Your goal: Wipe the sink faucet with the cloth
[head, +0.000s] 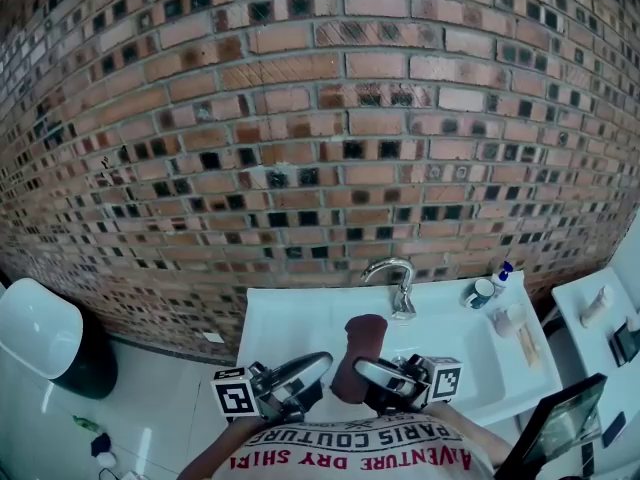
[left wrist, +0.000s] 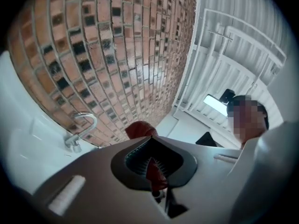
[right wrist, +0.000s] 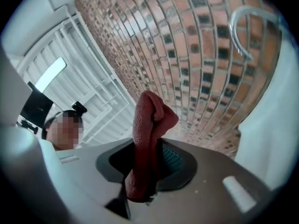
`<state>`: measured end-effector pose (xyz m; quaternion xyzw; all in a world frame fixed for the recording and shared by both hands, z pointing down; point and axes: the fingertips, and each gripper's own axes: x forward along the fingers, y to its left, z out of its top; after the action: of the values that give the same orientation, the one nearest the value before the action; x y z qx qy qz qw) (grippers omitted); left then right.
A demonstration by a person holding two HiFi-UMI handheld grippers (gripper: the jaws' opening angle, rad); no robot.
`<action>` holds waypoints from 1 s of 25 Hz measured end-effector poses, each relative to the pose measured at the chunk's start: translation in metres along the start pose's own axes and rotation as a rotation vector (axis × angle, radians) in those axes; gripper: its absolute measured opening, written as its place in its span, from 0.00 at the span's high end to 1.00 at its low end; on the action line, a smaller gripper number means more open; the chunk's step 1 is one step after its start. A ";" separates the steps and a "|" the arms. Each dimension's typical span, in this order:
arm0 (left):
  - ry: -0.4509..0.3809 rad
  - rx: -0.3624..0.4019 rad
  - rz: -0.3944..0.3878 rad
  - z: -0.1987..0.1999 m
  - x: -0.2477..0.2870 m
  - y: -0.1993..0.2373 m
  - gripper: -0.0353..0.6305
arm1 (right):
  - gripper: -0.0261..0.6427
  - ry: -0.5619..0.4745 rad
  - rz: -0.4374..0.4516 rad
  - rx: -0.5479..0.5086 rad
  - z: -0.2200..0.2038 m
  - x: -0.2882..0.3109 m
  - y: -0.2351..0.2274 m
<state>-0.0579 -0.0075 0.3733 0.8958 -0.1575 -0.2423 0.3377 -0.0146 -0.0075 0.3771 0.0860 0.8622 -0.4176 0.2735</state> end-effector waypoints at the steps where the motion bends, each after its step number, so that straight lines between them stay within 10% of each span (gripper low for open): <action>1: -0.010 0.012 0.076 0.003 -0.007 0.012 0.94 | 0.81 0.003 -0.103 -0.059 0.006 -0.006 -0.010; 6: 0.080 0.131 0.379 -0.003 -0.029 0.055 0.94 | 0.81 0.101 -0.403 -0.103 -0.009 -0.033 -0.046; 16: 0.272 0.349 0.436 -0.010 -0.002 0.075 0.94 | 0.81 0.235 -0.643 -0.310 0.020 -0.049 -0.086; 25: 0.284 0.359 0.446 -0.006 -0.002 0.083 0.94 | 0.81 0.309 -0.641 -0.309 0.013 -0.041 -0.092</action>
<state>-0.0662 -0.0630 0.4342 0.9093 -0.3417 -0.0031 0.2377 -0.0097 -0.0728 0.4548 -0.1684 0.9292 -0.3290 0.0057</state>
